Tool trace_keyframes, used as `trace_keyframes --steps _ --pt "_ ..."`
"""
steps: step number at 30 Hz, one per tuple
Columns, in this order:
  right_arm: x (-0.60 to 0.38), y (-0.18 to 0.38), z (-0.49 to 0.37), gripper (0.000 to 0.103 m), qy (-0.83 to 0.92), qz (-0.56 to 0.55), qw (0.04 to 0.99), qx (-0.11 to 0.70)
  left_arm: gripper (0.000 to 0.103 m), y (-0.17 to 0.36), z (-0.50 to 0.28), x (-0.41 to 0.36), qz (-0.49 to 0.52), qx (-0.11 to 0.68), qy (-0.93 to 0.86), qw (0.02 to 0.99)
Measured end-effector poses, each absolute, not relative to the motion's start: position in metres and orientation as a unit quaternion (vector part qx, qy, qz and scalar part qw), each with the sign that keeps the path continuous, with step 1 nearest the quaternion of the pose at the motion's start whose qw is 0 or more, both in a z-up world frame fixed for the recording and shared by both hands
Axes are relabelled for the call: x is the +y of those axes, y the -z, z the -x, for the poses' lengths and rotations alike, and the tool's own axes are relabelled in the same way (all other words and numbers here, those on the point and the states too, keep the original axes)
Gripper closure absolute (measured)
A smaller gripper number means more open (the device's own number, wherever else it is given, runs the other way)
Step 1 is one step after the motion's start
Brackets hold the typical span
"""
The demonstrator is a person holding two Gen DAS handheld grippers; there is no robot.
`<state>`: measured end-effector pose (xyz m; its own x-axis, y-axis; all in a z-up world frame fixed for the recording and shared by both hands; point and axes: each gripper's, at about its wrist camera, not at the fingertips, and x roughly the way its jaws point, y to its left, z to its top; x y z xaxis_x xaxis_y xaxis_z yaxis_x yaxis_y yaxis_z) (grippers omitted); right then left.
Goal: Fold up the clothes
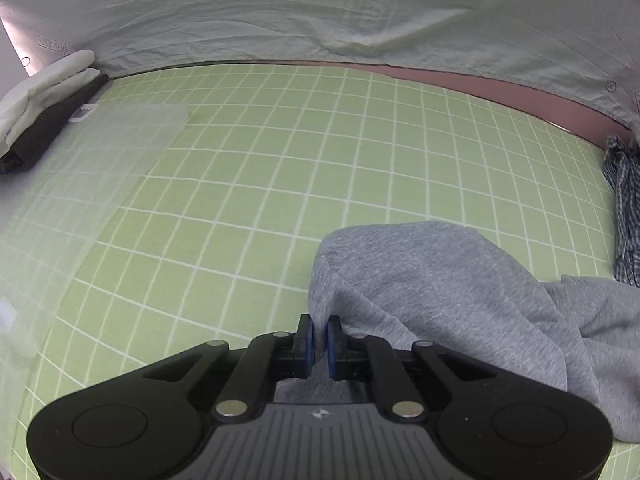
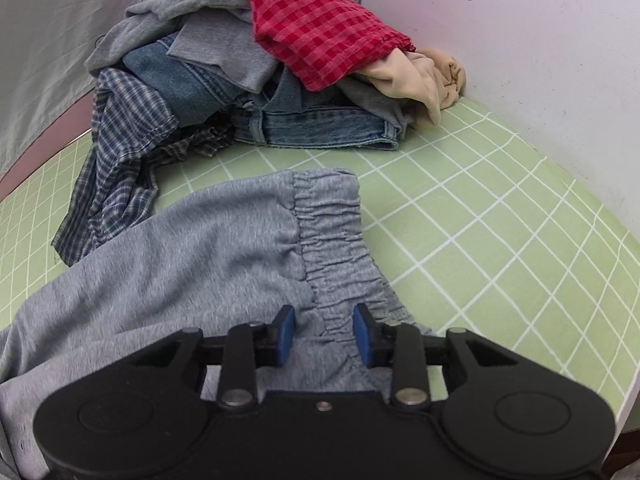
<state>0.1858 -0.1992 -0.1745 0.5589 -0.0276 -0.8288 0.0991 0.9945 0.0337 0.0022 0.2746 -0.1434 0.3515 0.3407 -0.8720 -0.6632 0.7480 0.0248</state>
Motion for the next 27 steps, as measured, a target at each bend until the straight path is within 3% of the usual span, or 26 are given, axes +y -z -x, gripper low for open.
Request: trace_keyframes --steps 5,7,9,15,20,22,27 --pt "-0.138 0.171 -0.154 0.078 0.01 -0.043 0.882 0.468 0.095 0.135 0.036 0.362 0.167 0.455 -0.352 0.801" --pt "-0.11 0.17 -0.139 0.078 -0.009 -0.042 0.882 0.469 0.101 0.132 0.053 0.397 0.158 0.449 -0.372 0.796" --pt "-0.076 0.17 -0.123 0.079 -0.034 -0.038 0.881 0.47 0.101 0.131 0.075 0.435 0.141 0.445 -0.397 0.79" --pt "0.021 0.171 -0.089 0.077 -0.088 0.001 0.878 0.471 0.1 0.129 0.125 0.505 0.197 0.428 -0.424 0.773" --pt "0.059 0.158 -0.092 0.071 -0.095 0.008 0.88 0.466 0.093 0.132 0.124 0.504 0.214 0.424 -0.409 0.779" --pt "0.064 0.149 -0.098 0.071 -0.099 0.004 0.885 0.456 0.079 0.132 0.115 0.5 0.217 0.421 -0.404 0.783" --pt "0.068 0.131 -0.117 0.069 -0.092 0.018 0.898 0.429 0.066 0.129 0.088 0.477 0.22 0.417 -0.373 0.799"
